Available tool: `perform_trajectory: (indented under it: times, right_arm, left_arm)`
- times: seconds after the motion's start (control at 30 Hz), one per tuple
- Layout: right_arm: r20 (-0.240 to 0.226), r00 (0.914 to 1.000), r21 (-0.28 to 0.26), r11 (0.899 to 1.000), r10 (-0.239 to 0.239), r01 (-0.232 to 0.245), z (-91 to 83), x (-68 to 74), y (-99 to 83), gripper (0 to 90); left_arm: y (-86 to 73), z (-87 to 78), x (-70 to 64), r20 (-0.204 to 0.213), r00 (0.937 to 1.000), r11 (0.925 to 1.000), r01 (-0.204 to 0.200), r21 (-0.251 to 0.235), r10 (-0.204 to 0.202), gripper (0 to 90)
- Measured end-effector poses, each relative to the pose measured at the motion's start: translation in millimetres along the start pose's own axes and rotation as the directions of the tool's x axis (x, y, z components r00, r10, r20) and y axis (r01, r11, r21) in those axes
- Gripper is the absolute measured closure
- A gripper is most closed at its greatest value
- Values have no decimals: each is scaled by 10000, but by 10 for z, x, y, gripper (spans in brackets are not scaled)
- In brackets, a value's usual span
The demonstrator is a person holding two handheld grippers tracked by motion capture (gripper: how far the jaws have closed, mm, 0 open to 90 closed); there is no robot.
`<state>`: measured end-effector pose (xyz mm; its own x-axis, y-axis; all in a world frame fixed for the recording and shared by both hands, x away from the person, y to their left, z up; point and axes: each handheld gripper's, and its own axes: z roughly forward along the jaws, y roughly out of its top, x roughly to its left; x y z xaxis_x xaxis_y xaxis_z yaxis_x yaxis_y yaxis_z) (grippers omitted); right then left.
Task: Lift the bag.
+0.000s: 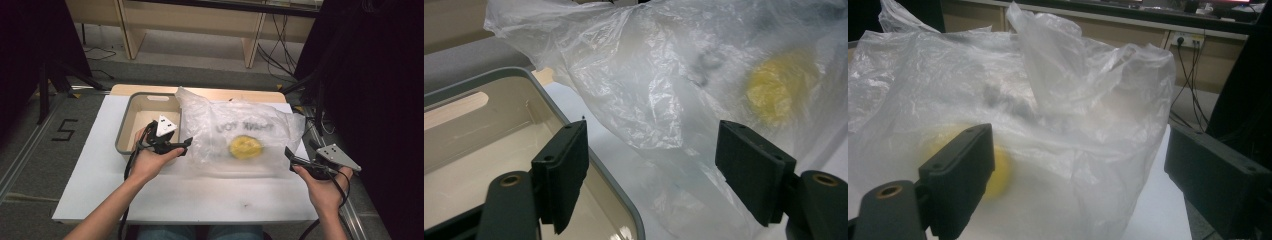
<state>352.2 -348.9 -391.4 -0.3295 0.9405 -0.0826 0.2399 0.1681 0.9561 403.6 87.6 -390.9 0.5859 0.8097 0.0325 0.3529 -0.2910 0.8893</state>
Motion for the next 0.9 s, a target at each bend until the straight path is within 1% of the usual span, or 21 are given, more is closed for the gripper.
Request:
perform_trajectory:
  times: [0.03, 0.3, 0.37, 0.57, 0.9]
  right_arm:
    - [11, 10000, 9, 10000, -16, 16, -7, -4, -9, 140]
    - [-147, 9999, 208, 9998, -50, 53, -32, 10, -87, 144]
    - [-193, 9998, 284, 9996, -70, 76, -34, 17, -105, 146]
    - [-312, 9995, 381, 9993, -36, 48, -30, 29, -147, 150]
    - [-513, 9987, 493, 9987, -66, 91, -43, 60, -184, 152]
  left_arm:
    - [-5, -19, 0, 55, 9999, 9999, -99, 36, 98, 292]
    - [-77, -151, -5, 540, 9985, 9999, -111, -34, 113, 288]
    - [-103, -185, 1, 687, 9974, 9998, -219, 9, 218, 283]
    - [-191, -256, 24, 829, 9959, 9991, -388, 152, 374, 281]
    - [-277, -352, 59, 1009, 9935, 9983, -556, 167, 536, 280]
